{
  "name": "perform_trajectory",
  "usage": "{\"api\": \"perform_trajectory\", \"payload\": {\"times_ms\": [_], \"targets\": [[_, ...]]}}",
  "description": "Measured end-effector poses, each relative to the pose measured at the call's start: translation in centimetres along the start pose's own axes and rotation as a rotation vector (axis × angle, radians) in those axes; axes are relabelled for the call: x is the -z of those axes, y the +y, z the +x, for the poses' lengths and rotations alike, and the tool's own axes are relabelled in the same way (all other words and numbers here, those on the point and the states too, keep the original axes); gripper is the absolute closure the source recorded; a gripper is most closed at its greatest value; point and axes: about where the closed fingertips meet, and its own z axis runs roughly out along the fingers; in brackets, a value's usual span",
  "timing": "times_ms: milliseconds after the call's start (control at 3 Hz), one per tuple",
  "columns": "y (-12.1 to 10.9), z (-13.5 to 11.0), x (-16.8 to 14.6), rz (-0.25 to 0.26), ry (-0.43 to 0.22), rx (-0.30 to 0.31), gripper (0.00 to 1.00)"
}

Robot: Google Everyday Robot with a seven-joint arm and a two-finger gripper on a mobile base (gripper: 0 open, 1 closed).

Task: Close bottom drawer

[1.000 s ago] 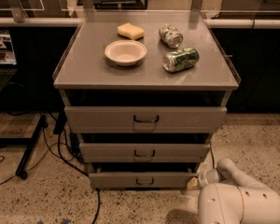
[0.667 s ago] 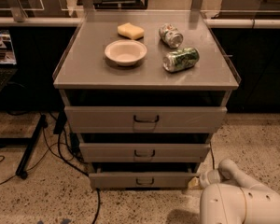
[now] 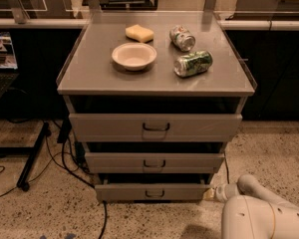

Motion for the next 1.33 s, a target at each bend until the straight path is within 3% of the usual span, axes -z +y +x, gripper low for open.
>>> {"api": "perform_trajectory", "payload": {"times_ms": [1333], "targets": [[0.01, -0.52, 1.19, -0.016, -0.110, -0.035, 1.00]]}}
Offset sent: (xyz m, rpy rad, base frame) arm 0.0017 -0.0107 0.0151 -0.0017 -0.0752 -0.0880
